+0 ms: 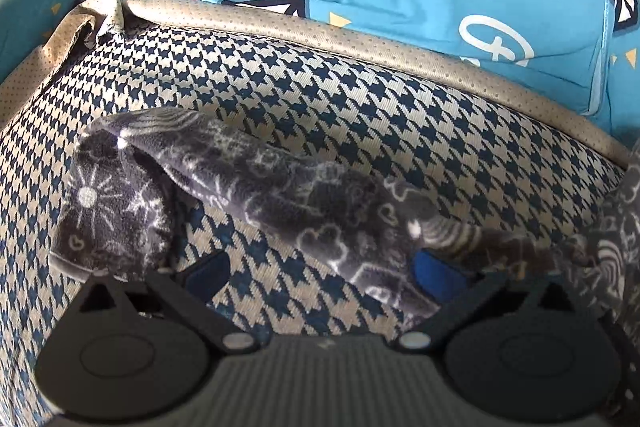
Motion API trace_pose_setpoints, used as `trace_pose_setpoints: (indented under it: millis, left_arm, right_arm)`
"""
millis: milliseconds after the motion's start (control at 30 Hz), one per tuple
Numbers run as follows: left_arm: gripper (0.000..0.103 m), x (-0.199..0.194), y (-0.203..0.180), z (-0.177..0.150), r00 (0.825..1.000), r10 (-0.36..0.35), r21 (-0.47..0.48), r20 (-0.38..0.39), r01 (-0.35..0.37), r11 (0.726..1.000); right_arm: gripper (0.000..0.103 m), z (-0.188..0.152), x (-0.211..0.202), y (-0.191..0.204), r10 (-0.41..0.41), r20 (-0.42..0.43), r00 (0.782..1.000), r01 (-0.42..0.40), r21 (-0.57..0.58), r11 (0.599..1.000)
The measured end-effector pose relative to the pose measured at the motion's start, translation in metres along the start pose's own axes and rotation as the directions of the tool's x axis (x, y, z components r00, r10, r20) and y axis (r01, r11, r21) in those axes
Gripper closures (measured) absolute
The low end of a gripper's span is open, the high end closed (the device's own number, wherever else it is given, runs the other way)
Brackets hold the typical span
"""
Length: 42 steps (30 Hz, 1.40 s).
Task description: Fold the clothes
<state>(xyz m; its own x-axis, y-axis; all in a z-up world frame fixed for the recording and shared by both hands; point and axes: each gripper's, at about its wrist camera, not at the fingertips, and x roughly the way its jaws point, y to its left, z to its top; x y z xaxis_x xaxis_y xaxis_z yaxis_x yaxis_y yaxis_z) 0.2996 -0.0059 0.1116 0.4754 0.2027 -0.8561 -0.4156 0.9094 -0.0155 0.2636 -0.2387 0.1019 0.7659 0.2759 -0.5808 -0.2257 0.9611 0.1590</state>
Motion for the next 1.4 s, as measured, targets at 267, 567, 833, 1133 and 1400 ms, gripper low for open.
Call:
trace_pose_setpoints:
  millis: [267,567,833,1133,1400]
  left_arm:
    - [0.000,0.000,0.003,-0.003,1.000,0.015,0.016,-0.006,-0.015,1.000]
    - [0.000,0.001,0.004,-0.006,1.000,0.016,0.035,-0.009,-0.016,0.999]
    - [0.000,0.003,0.002,-0.010,1.000,0.019,0.042,-0.007,-0.019,0.999]
    - [0.000,0.005,0.003,-0.008,1.000,0.012,0.031,-0.015,-0.011,0.999]
    - [0.000,0.006,0.004,-0.005,1.000,0.014,0.017,-0.017,-0.014,1.000]
  right_arm:
    - [0.092,0.013,-0.011,-0.008,0.036,0.025,0.999,-0.037,0.038,0.999]
    - [0.089,0.033,-0.021,0.007,0.082,0.161,0.984,-0.073,-0.060,0.996]
    - [0.080,0.040,0.003,0.032,0.119,0.152,0.981,-0.081,-0.233,0.969]
    - [0.080,0.032,0.033,0.028,0.067,0.039,0.997,-0.052,-0.306,0.951]
    - [0.092,0.035,0.041,0.029,0.066,0.045,0.997,-0.050,-0.281,0.958]
